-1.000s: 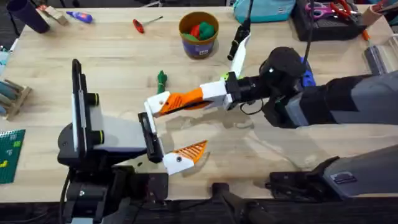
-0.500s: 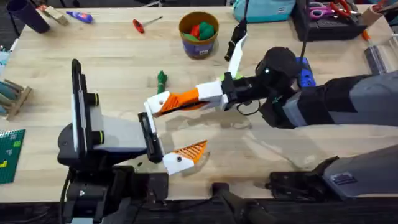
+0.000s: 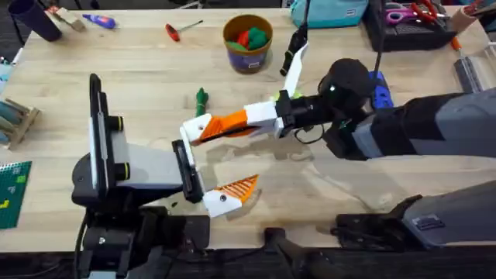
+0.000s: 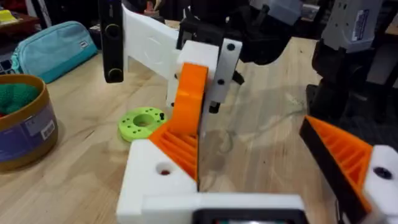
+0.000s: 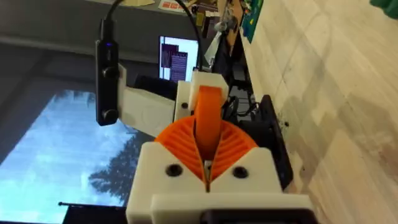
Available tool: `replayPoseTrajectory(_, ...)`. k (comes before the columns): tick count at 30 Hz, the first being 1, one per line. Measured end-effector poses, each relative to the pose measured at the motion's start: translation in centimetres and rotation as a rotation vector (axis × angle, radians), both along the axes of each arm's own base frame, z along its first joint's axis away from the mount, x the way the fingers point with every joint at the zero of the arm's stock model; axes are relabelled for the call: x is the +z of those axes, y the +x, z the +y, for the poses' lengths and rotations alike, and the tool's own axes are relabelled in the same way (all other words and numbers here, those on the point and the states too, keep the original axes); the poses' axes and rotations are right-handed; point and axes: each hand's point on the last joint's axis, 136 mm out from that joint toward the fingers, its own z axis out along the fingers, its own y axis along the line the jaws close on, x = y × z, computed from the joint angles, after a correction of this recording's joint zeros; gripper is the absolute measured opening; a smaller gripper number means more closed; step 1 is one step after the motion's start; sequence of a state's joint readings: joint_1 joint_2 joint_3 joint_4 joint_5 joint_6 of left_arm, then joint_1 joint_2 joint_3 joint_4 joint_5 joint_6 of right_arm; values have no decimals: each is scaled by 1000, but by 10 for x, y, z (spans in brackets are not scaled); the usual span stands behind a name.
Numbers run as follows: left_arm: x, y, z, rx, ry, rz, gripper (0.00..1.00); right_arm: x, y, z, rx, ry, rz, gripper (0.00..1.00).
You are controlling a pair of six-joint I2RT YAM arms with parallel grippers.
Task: Pick up the gripper from the table and insert it into the empty holder that is missing its gripper. Then pick up a screw, insert it into the mounting hole, and use the screwdriver to tighten it. Finally, clean up the table by picking up the vegetable and placing it into the bucket.
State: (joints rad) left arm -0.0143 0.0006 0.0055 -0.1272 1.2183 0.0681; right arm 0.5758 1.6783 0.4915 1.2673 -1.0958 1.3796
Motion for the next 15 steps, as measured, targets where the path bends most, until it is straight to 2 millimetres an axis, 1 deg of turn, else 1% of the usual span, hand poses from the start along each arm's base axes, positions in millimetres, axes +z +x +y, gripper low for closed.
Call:
replayPoseTrajectory(7, 0, 1, 0, 8, 2, -6, 986, 3, 3, 4, 24, -7, 4, 7)
replayPoseTrajectory(15, 0, 2, 1, 13, 2, -3, 986, -1, 7, 7, 51, -6, -3, 7)
